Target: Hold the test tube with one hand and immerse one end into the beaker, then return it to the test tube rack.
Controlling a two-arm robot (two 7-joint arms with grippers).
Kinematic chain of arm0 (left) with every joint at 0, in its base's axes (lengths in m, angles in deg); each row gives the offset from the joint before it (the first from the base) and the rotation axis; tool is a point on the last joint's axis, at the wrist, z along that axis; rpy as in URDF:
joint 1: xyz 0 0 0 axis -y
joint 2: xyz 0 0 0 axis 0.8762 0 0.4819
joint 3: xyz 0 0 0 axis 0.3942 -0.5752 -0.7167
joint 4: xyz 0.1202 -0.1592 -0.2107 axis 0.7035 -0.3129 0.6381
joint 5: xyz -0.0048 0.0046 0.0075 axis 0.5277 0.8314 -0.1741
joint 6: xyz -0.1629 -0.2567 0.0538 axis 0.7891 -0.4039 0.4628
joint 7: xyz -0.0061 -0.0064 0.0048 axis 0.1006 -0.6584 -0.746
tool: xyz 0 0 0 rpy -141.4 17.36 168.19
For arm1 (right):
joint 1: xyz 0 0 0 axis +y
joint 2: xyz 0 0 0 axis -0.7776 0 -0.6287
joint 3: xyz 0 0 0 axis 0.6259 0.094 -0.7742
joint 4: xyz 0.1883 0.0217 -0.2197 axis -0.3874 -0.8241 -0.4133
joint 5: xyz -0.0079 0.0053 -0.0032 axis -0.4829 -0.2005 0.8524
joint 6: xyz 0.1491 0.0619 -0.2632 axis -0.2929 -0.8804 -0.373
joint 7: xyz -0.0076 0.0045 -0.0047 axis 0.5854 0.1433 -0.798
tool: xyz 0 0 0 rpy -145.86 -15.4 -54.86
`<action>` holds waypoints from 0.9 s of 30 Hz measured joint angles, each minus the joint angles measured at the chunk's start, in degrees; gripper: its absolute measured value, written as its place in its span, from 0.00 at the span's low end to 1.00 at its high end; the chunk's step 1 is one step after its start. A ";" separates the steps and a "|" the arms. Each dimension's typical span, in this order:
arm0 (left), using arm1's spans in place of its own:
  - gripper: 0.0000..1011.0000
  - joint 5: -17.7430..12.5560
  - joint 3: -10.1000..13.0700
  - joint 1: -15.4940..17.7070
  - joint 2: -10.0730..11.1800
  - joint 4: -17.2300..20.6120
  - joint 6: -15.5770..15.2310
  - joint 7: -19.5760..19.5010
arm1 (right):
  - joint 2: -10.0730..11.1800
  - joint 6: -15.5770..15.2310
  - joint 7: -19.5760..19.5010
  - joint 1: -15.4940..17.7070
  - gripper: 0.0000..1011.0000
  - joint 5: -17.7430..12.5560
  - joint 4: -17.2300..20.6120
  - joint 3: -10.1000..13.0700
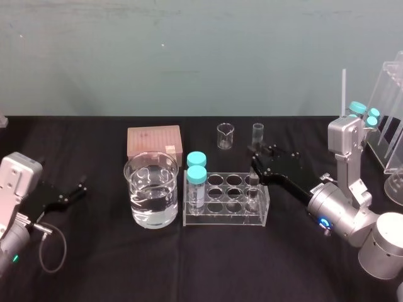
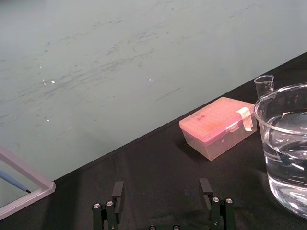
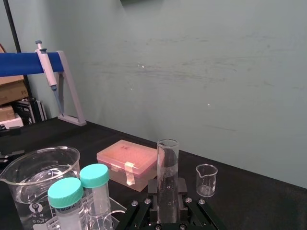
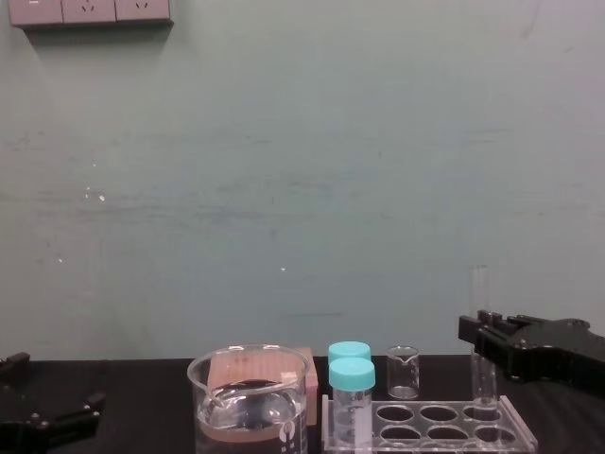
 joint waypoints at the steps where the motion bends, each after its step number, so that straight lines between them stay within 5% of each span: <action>1: 0.99 0.00 0.00 0.00 0.00 0.00 0.00 0.00 | 0.00 0.00 0.01 0.00 0.22 0.00 0.00 0.00; 9: 0.99 0.00 0.00 0.00 0.00 0.00 0.00 0.00 | 0.00 0.02 0.05 -0.01 0.23 -0.11 0.00 0.01; 27: 0.99 0.00 0.00 0.00 0.00 0.00 0.00 0.00 | 0.00 0.09 0.14 -0.01 0.78 -0.27 -0.02 0.09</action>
